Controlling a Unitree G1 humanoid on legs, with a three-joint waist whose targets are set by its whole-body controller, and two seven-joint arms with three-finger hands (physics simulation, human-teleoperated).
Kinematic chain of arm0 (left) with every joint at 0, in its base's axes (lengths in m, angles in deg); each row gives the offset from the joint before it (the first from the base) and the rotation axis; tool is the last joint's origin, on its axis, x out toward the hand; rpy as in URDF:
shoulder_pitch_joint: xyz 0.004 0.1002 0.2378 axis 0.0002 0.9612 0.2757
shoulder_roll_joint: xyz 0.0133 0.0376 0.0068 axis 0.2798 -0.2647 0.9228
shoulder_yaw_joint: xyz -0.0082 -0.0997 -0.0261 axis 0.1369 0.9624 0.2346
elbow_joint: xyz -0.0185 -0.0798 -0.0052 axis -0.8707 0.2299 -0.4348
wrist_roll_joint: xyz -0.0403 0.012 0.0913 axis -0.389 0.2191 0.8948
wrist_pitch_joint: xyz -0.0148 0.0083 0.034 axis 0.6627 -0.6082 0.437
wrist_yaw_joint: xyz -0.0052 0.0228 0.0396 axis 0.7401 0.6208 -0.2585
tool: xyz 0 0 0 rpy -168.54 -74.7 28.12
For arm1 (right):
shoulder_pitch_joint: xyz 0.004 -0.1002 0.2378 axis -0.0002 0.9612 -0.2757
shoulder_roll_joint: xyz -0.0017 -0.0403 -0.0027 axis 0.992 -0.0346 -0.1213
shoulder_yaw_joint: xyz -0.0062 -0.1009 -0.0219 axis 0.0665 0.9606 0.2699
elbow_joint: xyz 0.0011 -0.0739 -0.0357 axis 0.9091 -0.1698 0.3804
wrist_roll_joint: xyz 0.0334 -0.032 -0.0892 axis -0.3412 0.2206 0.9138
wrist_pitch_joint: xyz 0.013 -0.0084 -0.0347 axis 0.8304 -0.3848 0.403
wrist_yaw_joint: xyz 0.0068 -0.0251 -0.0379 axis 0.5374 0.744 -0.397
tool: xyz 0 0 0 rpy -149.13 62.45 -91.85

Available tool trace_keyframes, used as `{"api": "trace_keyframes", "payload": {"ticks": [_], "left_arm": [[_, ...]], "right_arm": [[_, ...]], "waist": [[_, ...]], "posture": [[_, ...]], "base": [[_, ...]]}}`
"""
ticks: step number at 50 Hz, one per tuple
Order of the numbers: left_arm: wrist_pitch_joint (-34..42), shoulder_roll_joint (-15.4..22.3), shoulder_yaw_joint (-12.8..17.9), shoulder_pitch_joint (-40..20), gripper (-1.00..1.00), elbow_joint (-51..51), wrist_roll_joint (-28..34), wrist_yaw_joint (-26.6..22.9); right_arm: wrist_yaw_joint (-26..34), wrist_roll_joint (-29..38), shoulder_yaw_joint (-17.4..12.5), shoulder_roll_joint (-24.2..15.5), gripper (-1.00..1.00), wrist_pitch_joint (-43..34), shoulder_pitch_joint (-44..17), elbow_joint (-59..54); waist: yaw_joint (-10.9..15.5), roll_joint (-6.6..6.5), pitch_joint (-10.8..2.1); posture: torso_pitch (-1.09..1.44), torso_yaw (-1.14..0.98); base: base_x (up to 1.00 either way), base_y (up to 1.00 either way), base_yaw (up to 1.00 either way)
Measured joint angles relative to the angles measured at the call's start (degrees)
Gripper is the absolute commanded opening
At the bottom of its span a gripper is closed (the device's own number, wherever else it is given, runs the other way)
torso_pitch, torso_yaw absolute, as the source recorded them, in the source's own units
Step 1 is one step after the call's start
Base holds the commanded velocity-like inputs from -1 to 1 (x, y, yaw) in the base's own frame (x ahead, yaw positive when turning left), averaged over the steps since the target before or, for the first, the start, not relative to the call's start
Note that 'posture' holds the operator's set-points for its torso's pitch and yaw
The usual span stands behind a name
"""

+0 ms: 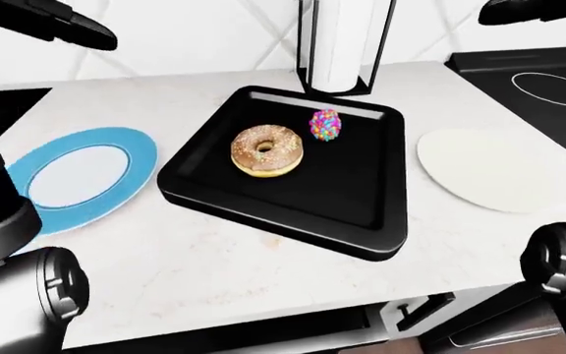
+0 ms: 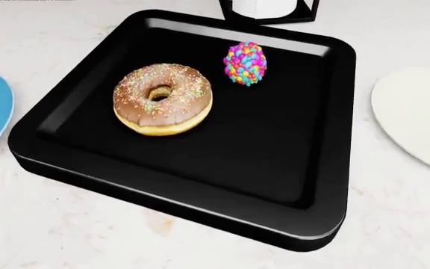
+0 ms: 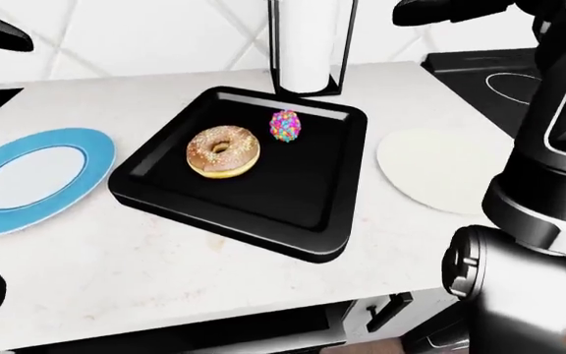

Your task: Move the dessert items from the plate to the tray.

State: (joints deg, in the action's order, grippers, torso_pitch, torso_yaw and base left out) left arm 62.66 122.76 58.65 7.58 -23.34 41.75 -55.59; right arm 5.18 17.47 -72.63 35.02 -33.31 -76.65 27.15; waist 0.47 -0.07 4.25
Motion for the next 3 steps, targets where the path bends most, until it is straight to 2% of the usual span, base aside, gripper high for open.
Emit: {"api": "trace_keyframes", "payload": {"ticks": [3], "left_arm": [[2.2,1.6,1.3,0.9,1.0,1.3,-0.2,1.6]], "right_arm": [[0.0,0.0,-0.8,-1.4,1.0,-0.5,0.0,0.8]], "waist": [[-0.2,0.06,0.02]], "posture": [[0.0,0.0]], "base": [[0.0,0.0,0.0]]}}
